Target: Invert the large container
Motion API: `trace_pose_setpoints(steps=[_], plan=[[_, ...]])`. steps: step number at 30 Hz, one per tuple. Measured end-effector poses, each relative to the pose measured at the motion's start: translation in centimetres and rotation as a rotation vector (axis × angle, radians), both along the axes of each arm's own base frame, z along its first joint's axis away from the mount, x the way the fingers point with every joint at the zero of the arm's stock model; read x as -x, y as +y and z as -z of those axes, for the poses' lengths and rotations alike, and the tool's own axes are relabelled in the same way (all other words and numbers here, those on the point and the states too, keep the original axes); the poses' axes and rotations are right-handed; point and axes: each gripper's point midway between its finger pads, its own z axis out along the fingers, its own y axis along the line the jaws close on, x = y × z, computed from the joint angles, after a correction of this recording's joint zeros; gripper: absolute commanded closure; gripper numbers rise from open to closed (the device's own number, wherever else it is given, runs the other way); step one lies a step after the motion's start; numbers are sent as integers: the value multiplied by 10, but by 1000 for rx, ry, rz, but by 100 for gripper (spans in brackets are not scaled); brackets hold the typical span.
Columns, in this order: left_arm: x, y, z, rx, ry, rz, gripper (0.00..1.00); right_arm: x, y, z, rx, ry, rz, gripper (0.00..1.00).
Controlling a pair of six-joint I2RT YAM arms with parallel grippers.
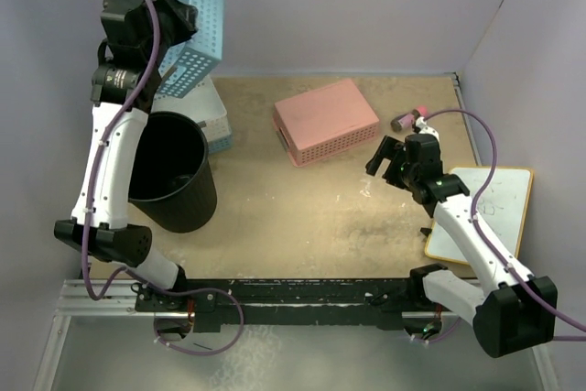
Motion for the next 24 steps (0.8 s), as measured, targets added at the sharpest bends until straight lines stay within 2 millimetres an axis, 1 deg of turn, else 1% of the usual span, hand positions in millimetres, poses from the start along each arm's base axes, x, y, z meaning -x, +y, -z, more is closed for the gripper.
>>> trace_pose_setpoints(steps=[1, 3, 4, 5, 7, 9, 11, 13, 14, 15, 16, 17, 19, 22, 24], plan=[[5, -10, -6, -1, -17, 34, 100, 0, -4, 0, 13, -1, 18, 0], [12, -37, -8, -12, -26, 108, 100, 1, -16, 0, 58, 8, 71, 0], [16, -58, -5, -23, -18, 168, 100, 2, -28, -4, 102, 9, 119, 0], [19, -73, -1, -28, -10, 214, 100, 2, -35, -9, 128, 2, 146, 0], [28, -109, 9, -29, 12, 337, 100, -2, -53, -32, 199, -33, 211, 0], [39, -139, 19, -14, 37, 453, 100, -10, -70, -72, 261, -112, 274, 0], [48, -161, 30, 22, 61, 550, 100, -15, -84, -114, 292, -189, 336, 0], [57, -184, 45, 72, 89, 642, 100, -15, -104, -158, 309, -266, 426, 0], [61, -193, 52, 94, 103, 677, 100, -13, -113, -177, 314, -300, 469, 0], [66, -207, 63, 133, 124, 731, 100, -10, -123, -193, 322, -329, 509, 0], [73, -220, 71, 166, 144, 775, 100, -5, -130, -204, 330, -347, 542, 0], [79, -230, 78, 190, 164, 810, 100, -2, -135, -211, 340, -356, 563, 0], [101, -257, 91, 251, 214, 906, 100, 7, -145, -224, 365, -370, 601, 0], [137, -293, 96, 341, 256, 1050, 100, 15, -151, -235, 392, -378, 626, 0], [160, -315, 95, 405, 277, 1156, 100, 17, -153, -236, 403, -375, 626, 0]])
